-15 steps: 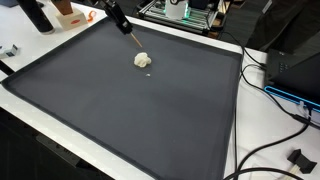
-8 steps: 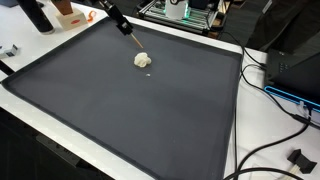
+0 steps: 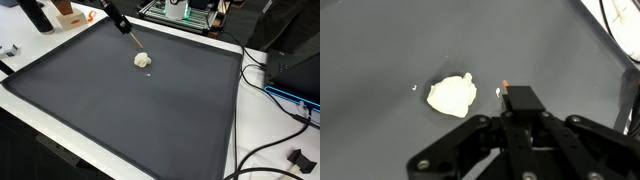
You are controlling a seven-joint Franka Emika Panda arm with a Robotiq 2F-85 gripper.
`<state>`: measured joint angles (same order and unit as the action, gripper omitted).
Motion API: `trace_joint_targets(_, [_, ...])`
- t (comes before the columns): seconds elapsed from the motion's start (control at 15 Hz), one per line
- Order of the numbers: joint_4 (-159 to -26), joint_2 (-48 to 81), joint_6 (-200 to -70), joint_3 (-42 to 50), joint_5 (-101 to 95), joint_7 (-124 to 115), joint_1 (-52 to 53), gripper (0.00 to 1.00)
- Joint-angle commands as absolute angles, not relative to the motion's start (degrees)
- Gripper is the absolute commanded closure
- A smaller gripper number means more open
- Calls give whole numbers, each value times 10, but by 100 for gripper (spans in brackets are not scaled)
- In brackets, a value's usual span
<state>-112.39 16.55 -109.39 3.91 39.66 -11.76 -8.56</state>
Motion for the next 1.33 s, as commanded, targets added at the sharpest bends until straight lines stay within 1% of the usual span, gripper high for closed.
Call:
trace_joint_targets(0.0, [-1133, 142, -1102, 47, 390, -181, -67, 97])
trace_joint_targets(0.33, [-1142, 105, -1130, 44, 359, -259, -42, 97])
trace_joint_targets(0.67, [-1149, 67, -1157, 36, 281, -360, -11, 97])
trace_joint_targets(1.0, [-1163, 34, -1197, 20, 143, -492, 23, 97])
trace_joint_targets(1.27, [-1176, 24, -1220, 3, -12, -591, 44, 97])
